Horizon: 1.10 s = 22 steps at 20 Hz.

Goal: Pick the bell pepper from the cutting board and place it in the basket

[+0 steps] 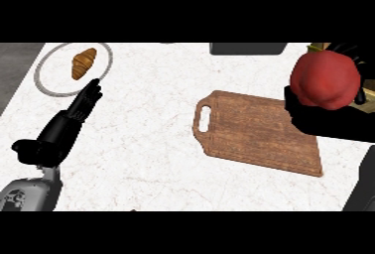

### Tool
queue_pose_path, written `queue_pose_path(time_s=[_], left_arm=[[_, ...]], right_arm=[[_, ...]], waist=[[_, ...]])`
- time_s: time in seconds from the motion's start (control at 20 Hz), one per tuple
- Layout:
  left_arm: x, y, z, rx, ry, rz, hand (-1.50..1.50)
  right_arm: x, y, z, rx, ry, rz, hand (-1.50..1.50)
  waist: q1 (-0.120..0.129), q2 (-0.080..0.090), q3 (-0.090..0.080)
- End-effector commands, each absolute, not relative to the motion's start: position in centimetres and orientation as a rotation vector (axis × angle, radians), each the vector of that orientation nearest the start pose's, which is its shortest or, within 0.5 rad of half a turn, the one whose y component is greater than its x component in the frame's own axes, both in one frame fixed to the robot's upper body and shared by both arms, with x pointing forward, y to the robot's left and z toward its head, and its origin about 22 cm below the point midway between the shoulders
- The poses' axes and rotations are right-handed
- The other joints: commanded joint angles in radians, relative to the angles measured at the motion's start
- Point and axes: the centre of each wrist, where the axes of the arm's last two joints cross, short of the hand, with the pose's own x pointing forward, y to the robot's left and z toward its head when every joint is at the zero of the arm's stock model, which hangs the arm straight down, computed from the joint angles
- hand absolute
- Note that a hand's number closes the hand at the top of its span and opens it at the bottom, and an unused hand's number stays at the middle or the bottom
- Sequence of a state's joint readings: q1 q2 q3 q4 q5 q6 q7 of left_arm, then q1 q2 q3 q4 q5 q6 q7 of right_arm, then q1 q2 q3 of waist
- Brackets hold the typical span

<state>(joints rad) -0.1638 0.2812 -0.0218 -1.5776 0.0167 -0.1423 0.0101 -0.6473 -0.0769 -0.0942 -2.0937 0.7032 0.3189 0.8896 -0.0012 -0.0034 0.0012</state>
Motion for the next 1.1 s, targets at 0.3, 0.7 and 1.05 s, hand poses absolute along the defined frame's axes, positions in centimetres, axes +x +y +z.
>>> queue_pose_path(time_s=[0.3, 0.7, 1.05], left_arm=[[29.5, 26.3, 5.8, 0.053, -1.696, -0.382, 0.0], [27.4, 27.7, 4.7, 0.034, -1.698, -0.394, 0.0], [28.6, 25.5, 6.9, 0.025, -1.689, -0.393, 0.0]], right_arm=[[30.1, -22.5, 31.4, -0.958, -1.567, 0.208, 1.5], [35.9, -26.5, 32.2, -1.097, -1.572, 0.04, 1.5], [39.0, -30.9, 32.5, -1.187, -1.56, -0.086, 1.5]], waist=[[0.003, 0.006, -0.002], [0.022, 0.01, -0.002], [0.018, 0.008, -0.001]])
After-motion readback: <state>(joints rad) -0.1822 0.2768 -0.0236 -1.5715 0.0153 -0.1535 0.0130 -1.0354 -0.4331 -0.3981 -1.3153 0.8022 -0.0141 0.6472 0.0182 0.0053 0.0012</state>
